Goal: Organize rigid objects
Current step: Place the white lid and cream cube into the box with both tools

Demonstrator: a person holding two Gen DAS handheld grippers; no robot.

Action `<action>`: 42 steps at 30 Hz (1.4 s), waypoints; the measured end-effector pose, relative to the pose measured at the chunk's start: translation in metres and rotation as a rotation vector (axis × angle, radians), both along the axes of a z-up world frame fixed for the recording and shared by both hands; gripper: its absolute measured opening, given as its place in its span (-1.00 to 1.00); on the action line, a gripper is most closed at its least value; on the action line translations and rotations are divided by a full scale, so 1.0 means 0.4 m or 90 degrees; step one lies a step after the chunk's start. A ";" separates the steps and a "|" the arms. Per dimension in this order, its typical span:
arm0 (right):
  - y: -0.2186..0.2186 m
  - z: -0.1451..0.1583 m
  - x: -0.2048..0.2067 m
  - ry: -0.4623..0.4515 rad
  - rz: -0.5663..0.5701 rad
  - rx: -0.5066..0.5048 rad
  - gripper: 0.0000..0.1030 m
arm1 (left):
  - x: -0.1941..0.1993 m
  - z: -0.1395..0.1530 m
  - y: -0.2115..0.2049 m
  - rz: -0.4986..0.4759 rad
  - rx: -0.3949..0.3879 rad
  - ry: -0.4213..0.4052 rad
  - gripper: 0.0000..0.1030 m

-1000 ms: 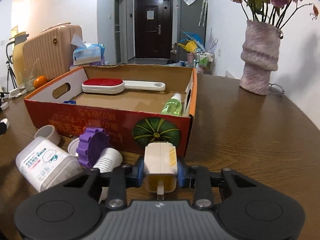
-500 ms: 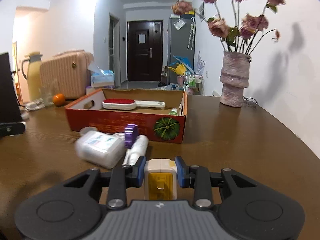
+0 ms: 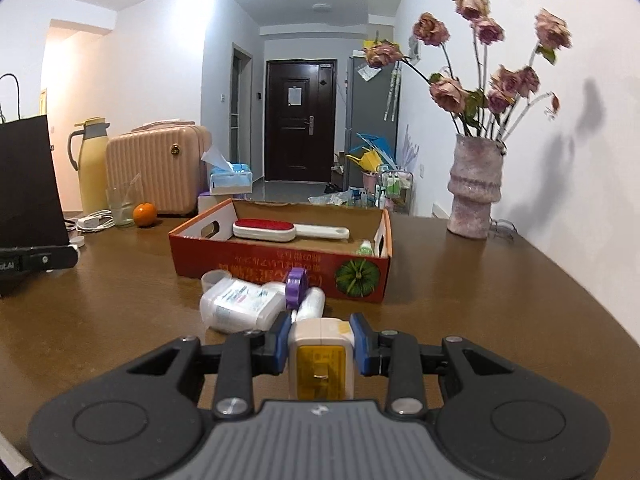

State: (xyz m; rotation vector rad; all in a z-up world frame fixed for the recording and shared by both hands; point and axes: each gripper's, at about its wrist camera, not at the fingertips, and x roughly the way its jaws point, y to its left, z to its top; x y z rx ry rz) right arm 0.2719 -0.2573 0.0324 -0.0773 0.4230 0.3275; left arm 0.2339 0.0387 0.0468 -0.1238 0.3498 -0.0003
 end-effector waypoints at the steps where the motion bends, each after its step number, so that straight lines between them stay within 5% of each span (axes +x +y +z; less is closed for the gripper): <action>1: 0.004 0.006 0.022 -0.002 0.003 -0.004 -0.40 | 0.035 0.008 0.007 -0.006 -0.001 0.001 -0.22; 7: 0.043 0.067 0.254 -0.009 0.038 -0.023 -0.40 | 0.281 0.044 0.025 -0.045 0.055 0.004 -0.22; 12: 0.104 0.084 0.521 0.030 0.065 -0.037 -0.40 | 0.539 0.029 0.060 -0.068 0.050 0.074 -0.22; 18: 0.191 0.000 0.858 0.108 0.037 -0.113 -0.40 | 0.748 -0.044 0.090 -0.081 0.053 0.130 -0.22; 22: 0.210 -0.056 0.994 0.154 0.022 -0.116 -0.40 | 0.821 -0.093 0.113 -0.079 0.065 0.147 -0.22; 27: 0.223 -0.107 1.046 0.182 0.008 -0.120 -0.40 | 0.834 -0.116 0.131 -0.108 0.047 0.145 -0.13; 32: 0.228 -0.083 1.018 0.132 0.016 -0.117 -0.28 | 0.823 -0.099 0.132 -0.099 0.051 0.130 -0.12; 42: 0.176 -0.006 0.957 0.127 0.000 -0.109 -0.16 | 0.741 0.004 0.119 -0.095 0.068 0.106 -0.07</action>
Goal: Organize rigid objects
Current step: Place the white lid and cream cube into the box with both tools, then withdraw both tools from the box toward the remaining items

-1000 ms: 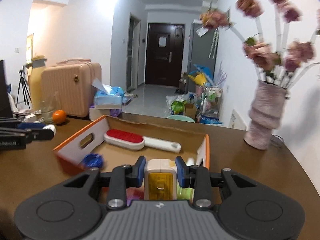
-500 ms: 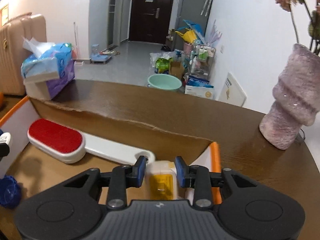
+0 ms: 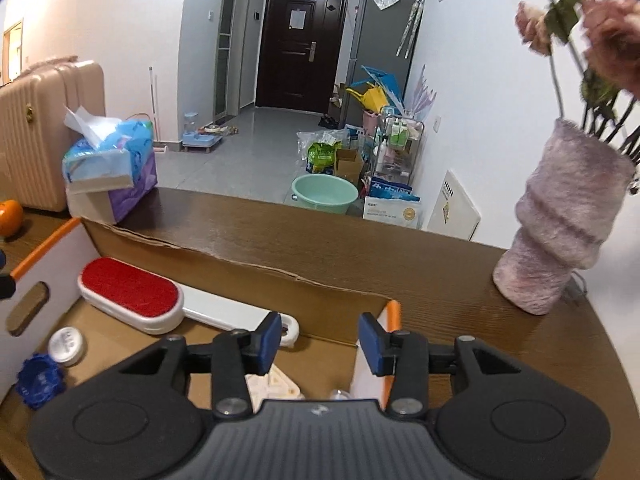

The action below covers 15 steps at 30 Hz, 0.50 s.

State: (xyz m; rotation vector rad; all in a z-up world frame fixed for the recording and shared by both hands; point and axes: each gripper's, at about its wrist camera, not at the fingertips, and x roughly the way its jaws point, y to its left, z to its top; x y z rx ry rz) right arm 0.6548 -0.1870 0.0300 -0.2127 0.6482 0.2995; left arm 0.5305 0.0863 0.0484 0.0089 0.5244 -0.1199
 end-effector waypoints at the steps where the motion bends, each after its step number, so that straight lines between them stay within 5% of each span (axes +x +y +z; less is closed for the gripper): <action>1: -0.003 0.013 -0.016 -0.004 0.002 -0.004 -0.14 | -0.013 0.017 -0.003 -0.001 -0.001 -0.006 -0.06; 7: -0.016 0.108 -0.144 -0.029 0.029 -0.035 -0.01 | -0.119 0.126 -0.018 0.002 -0.022 -0.028 0.15; 15: -0.048 0.180 -0.351 -0.040 0.057 -0.033 0.19 | -0.302 0.148 -0.047 0.035 -0.029 -0.026 0.31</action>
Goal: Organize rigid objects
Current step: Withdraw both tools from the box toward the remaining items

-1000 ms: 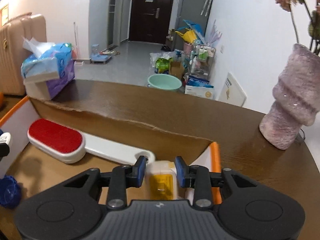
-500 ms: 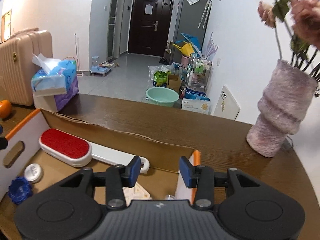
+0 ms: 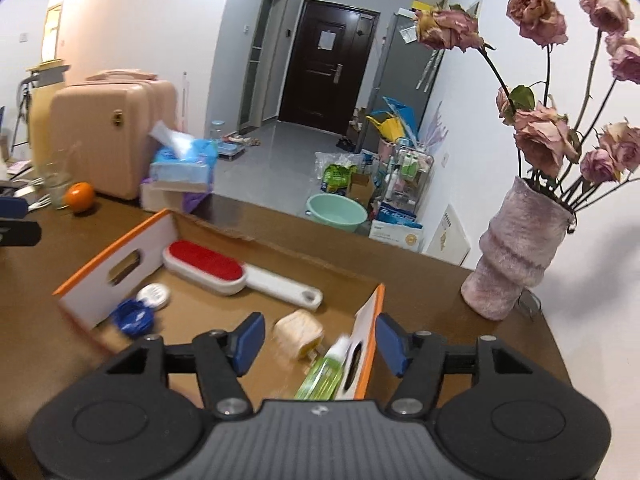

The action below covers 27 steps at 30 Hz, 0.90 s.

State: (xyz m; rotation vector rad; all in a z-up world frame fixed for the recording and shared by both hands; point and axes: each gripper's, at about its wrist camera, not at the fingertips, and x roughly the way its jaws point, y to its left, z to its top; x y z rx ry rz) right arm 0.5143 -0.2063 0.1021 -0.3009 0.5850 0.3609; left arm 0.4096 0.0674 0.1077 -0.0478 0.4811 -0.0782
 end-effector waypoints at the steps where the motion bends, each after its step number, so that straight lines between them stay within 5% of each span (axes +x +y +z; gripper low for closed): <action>1: -0.003 0.000 -0.030 0.000 0.005 0.003 0.19 | -0.028 0.002 -0.006 0.002 0.000 -0.005 0.34; 6: -0.026 -0.018 -0.153 -0.003 0.014 0.041 0.21 | -0.150 -0.010 -0.045 0.015 0.008 -0.040 0.59; 11: -0.052 -0.045 -0.288 -0.053 -0.003 0.121 0.26 | -0.280 -0.045 -0.087 0.003 0.016 -0.127 0.94; 18: -0.081 -0.099 -0.498 -0.160 -0.017 0.207 0.42 | -0.452 -0.123 -0.122 0.022 0.007 -0.175 1.00; 27: -0.084 -0.176 -0.709 -0.188 -0.033 0.239 0.54 | -0.604 -0.188 -0.126 0.048 0.006 -0.174 1.00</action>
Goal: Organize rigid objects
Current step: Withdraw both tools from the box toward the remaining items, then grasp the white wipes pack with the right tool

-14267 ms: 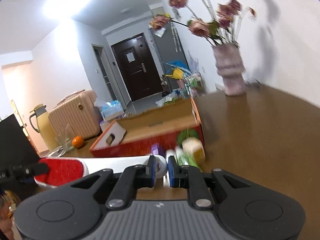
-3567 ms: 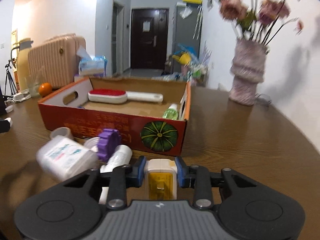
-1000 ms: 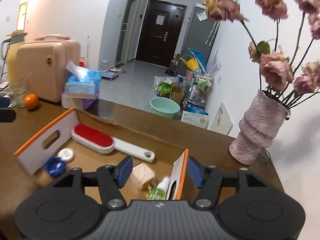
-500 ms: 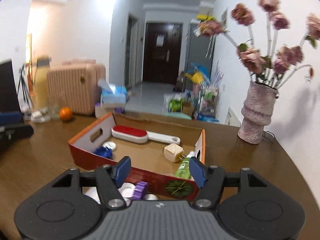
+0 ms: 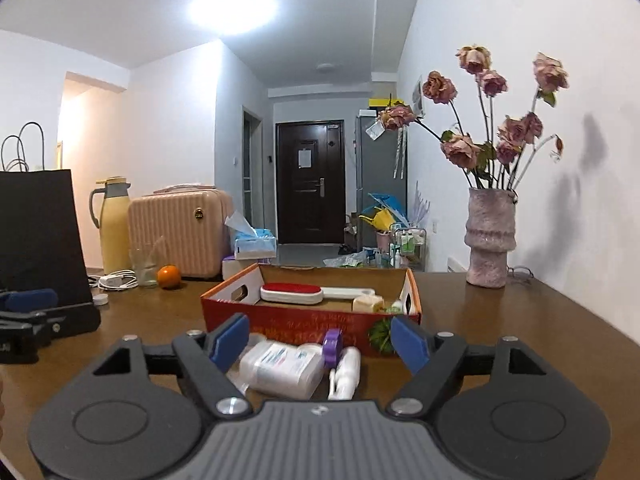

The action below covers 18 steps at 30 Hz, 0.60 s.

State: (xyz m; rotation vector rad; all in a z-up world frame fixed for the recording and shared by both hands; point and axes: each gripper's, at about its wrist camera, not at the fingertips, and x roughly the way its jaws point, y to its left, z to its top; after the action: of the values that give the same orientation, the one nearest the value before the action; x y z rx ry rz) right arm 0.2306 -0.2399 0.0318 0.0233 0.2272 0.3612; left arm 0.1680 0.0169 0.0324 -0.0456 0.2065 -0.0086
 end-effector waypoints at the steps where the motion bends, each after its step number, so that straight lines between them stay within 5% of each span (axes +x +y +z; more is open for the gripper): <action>1: 0.000 -0.014 -0.018 0.005 -0.001 0.008 0.54 | -0.005 -0.007 0.000 0.000 0.002 0.007 1.00; 7: -0.020 -0.105 -0.080 0.066 -0.025 0.085 0.54 | 0.004 -0.052 0.023 0.000 -0.011 0.059 1.00; 12: -0.024 -0.135 -0.075 0.096 -0.028 0.069 0.52 | 0.045 -0.070 0.024 -0.004 -0.018 0.087 1.00; 18: -0.018 -0.133 -0.006 0.112 0.007 0.096 0.20 | 0.155 -0.078 -0.026 -0.039 -0.020 0.112 0.97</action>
State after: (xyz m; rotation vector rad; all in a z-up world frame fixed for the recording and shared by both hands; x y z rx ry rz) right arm 0.2281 -0.2472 -0.0213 0.2030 0.3738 0.3878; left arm 0.2301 0.0066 0.0012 -0.0720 0.3843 -0.0695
